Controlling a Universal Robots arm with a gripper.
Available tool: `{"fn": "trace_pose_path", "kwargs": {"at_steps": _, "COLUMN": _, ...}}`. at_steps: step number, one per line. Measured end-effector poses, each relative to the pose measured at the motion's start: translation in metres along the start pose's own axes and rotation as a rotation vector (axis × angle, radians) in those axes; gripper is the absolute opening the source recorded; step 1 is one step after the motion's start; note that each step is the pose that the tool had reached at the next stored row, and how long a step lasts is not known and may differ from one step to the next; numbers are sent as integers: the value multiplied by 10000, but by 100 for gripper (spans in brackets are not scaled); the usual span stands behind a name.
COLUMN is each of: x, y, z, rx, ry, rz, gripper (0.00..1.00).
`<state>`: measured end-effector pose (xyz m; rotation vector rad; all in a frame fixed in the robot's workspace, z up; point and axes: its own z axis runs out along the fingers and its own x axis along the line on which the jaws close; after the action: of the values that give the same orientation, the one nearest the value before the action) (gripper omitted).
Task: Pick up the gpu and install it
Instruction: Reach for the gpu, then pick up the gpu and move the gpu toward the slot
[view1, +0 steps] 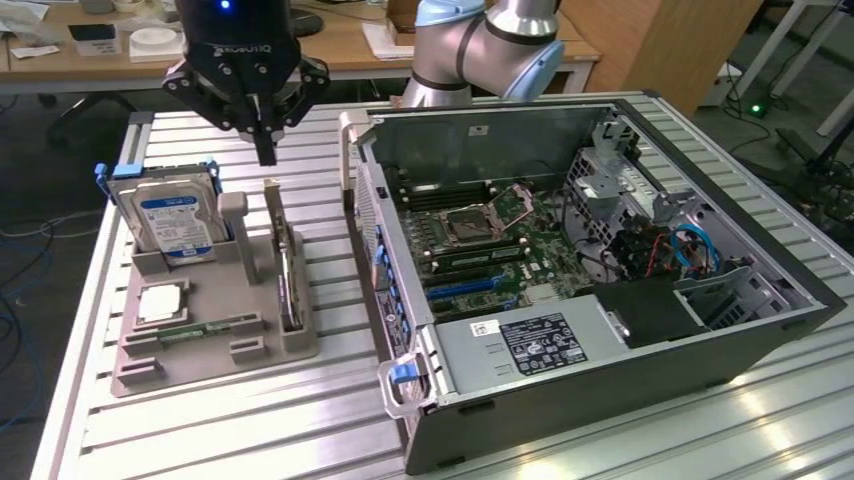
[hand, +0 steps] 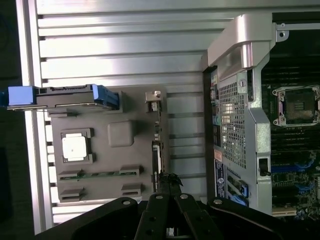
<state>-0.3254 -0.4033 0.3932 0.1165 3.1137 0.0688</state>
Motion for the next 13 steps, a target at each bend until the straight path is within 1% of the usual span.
{"fn": "trace_pose_path", "kwargs": {"at_steps": 5, "x": 54, "y": -7, "z": -2, "rx": 0, "ry": 0, "rz": 0, "gripper": 11}}
{"fn": "trace_pose_path", "kwargs": {"at_steps": 13, "x": 58, "y": -13, "z": -2, "rx": 0, "ry": 0, "rz": 0, "gripper": 11}}
